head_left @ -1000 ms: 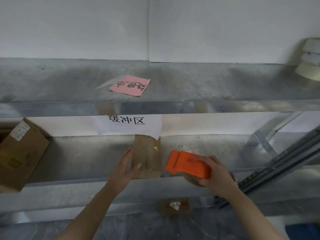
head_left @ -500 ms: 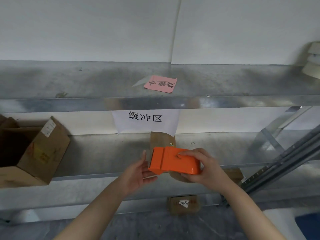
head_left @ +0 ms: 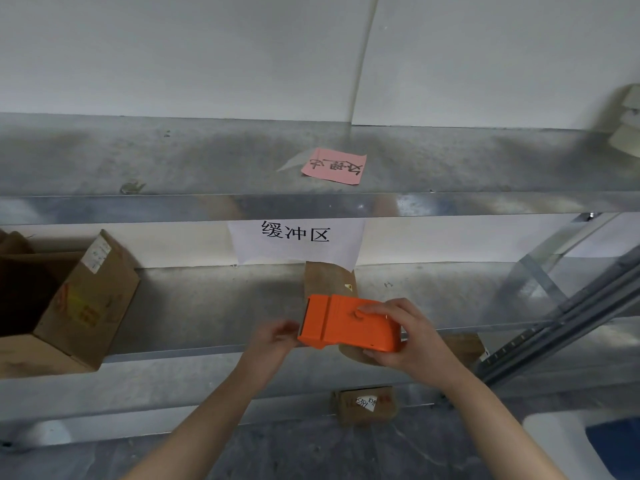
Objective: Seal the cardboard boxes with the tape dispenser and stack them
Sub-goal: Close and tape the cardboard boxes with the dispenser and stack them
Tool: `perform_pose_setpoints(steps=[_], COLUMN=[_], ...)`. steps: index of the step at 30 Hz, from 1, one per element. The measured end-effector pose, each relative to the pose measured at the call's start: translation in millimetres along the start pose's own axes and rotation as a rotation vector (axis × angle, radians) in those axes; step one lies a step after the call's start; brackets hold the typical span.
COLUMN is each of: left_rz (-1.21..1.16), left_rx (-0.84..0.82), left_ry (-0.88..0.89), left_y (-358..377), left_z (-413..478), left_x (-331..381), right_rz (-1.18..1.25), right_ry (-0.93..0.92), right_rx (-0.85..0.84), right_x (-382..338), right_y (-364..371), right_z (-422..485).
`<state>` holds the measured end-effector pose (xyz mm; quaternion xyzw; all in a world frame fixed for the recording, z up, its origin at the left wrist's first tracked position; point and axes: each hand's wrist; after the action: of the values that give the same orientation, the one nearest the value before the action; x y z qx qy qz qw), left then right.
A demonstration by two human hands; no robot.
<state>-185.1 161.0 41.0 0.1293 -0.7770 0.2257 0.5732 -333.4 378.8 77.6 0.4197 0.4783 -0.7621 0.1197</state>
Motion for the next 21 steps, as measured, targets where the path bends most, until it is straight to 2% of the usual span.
perform_pose_setpoints(steps=[3,7,12,21], left_rz=[0.163,0.086,0.198,0.092], left_rx=[0.096,0.292,0.178,0.120], left_ry=[0.075,0.031,-0.011,-0.133], left_y=[-1.6,-43.4,-31.9,-8.2], left_z=[3.9,18.5,29.6,50.9], left_x=[0.7,-11.0,-17.1,-32.4], right_rz=[-0.061,-0.203,-0.333,-0.299], right_ry=[-0.033,-0.022,0.023,0.049], right_rx=[-0.046,0.029,-0.097,-0.115], right_x=[7.6,33.9,71.5,113.3], right_y=[-7.7,-55.4,-86.4,-78.8], right_z=[2.8,-3.3,0.5,8.4])
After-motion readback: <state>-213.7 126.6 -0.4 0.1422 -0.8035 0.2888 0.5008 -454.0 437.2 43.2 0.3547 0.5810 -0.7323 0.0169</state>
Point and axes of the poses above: each hand's wrist, its own z-axis towards the middle knuckle, its own y-axis out of the palm, x = y × z, and after that the axes turned 1 degree about -x, right-handed
